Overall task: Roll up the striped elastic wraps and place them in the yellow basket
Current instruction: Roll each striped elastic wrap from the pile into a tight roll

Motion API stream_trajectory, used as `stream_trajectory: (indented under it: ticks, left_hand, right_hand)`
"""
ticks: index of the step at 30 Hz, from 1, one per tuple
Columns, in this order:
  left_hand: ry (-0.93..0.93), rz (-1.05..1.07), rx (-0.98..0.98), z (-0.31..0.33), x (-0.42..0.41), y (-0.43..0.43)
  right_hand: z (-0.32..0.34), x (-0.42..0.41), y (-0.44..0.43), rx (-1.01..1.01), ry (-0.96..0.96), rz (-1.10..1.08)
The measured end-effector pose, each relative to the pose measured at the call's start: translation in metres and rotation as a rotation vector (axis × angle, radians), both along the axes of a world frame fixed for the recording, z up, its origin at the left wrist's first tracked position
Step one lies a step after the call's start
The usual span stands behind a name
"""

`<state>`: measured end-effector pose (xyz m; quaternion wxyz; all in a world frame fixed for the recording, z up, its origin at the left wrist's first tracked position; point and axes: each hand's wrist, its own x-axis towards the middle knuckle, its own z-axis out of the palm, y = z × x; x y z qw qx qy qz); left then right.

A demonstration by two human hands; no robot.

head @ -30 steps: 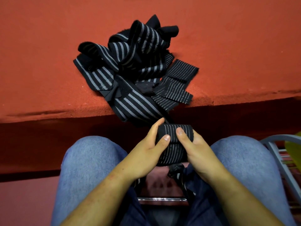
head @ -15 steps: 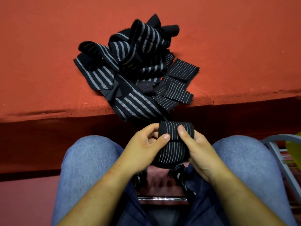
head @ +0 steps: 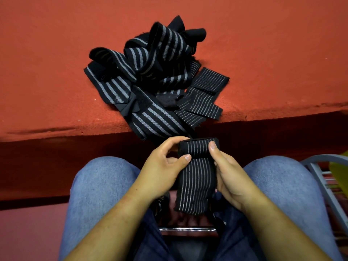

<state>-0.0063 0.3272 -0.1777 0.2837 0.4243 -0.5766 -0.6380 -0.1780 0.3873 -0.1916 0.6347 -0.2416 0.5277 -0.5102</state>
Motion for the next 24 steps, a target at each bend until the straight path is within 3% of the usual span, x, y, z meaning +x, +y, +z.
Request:
stream_trajectory:
  ticks: [24]
  left_hand:
    - [-0.007,-0.019,0.042,0.0057,-0.0023,0.0008]
  right_hand:
    - [-0.0071,-0.0053,-0.0017,-0.126,0.014,-0.031]
